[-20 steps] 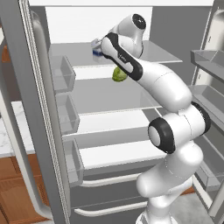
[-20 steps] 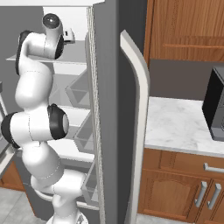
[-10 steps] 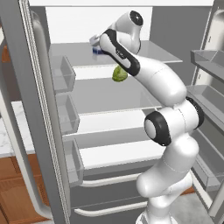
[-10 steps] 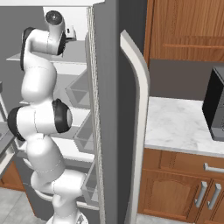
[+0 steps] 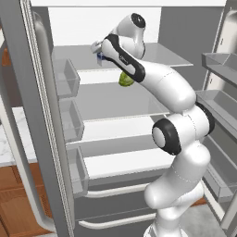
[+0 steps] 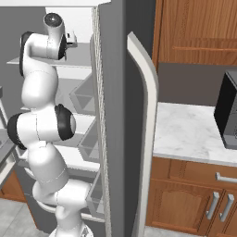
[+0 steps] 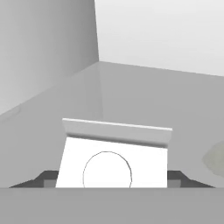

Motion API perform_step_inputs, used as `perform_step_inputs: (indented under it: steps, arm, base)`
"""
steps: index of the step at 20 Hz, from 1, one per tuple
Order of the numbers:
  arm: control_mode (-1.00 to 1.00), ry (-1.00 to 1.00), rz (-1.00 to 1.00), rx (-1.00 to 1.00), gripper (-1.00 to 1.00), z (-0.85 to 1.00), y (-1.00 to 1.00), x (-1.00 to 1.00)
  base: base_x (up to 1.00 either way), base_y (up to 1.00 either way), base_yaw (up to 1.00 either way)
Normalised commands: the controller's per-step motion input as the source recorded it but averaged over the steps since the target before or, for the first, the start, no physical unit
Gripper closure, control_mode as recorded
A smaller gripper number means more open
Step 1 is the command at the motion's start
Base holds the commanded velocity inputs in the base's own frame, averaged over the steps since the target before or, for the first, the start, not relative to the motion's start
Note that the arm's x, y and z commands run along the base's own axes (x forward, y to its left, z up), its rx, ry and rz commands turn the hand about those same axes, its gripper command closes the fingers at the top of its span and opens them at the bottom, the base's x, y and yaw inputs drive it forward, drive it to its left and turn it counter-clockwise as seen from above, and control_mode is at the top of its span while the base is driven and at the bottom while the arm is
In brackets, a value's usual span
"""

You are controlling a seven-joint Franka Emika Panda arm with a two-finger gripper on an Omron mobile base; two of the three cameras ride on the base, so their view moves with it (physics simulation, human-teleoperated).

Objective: Take out the milk from the fridge and place it on the tray on the counter. Then take the sugar cube near the tray and place it in the tray.

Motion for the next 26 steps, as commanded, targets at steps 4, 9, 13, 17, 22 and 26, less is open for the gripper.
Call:
perform_step_inputs:
  steps: [4,9,13,17,22,26]
  arm:
    - [-1.0,0.1,0.0,0.0,1.0,-0.33,0.0,0.0]
    - [-1.0,0.03,0.0,0.0,1.0,-0.12,0.0,0.0]
    - [-1.0,0.0,0.0,0.0,1.0,0.0,0.0,0.0]
    - [-1.0,0.0,0.0,0.0,1.0,0.0,0.0,0.0]
    - [-1.0,-0.04,0.0,0.0,1.0,0.0,0.0,-0.05]
    - [-1.0,-0.07,0.0,0.0,1.0,0.03,0.0,-0.32]
  base:
    - [0.0,0.0,0.0]
    - [0.0,0.0,0.0]
    - [0.0,0.0,0.0]
    - [0.0,0.0,0.0]
    - [0.0,0.0,0.0]
    - [0.0,0.0,0.0]
